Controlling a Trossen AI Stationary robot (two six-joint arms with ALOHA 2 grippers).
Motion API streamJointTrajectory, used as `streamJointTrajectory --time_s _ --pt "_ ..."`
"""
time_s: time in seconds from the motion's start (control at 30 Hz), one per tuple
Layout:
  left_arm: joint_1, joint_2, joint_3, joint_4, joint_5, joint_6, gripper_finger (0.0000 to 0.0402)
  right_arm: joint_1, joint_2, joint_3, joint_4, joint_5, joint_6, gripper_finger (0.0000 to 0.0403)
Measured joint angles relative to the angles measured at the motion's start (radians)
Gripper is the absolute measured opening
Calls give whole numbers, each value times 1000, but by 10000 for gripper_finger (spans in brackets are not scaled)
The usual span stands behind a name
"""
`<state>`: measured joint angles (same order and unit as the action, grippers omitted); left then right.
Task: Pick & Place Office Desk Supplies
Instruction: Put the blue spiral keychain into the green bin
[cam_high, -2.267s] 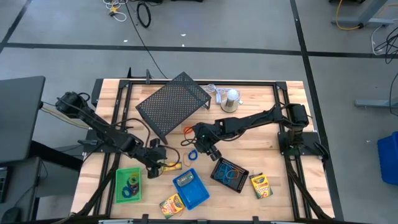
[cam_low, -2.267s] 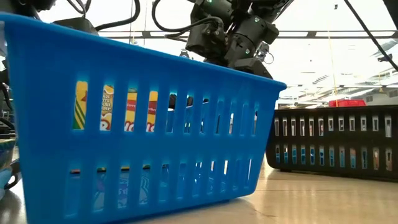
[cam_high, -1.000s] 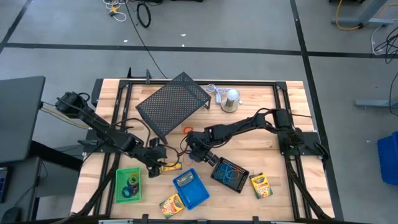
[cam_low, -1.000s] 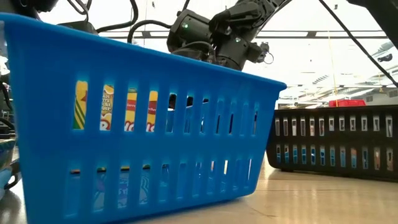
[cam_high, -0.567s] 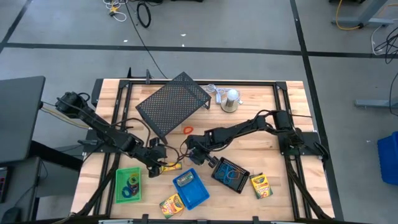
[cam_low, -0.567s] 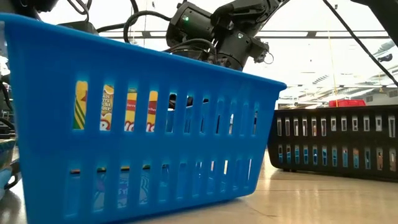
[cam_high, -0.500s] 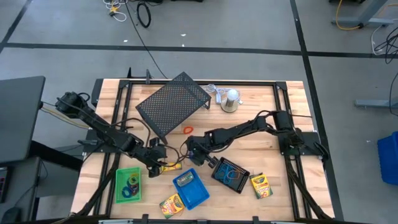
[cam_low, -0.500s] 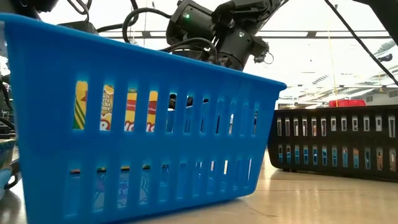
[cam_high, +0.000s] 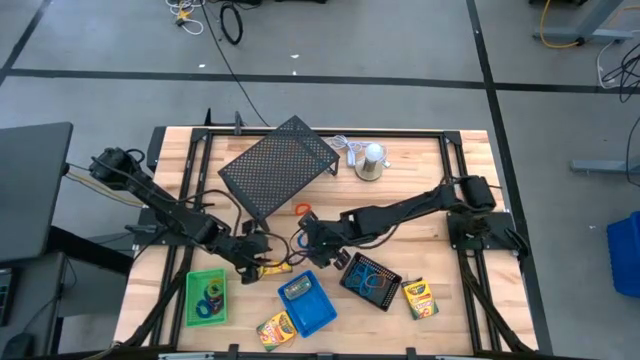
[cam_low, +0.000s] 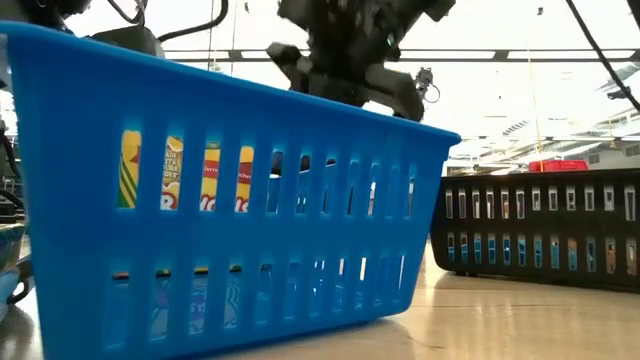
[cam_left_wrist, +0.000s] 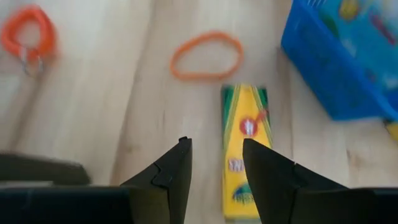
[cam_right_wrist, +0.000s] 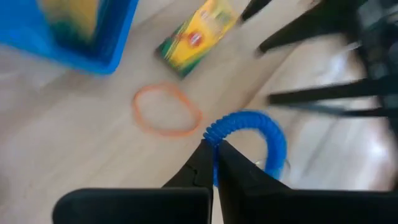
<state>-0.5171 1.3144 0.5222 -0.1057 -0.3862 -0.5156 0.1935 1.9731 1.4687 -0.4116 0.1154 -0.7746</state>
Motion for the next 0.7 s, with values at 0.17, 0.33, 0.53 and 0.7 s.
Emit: streamJointTrajectory --time_s 0.17,0.33,0.53,0.7 --pt "-1 0 0 191 -43 91 152 26 -25 0 39 8 3 4" --pt "0 0 0 329 -53 189 152 40 -25 0 42 15 0 4" --pt "-1 0 0 325 -69 243 152 51 -33 0 44 -29 -3 3" --pt "-1 0 0 330 -109 290 152 53 -44 0 59 -176 13 2"
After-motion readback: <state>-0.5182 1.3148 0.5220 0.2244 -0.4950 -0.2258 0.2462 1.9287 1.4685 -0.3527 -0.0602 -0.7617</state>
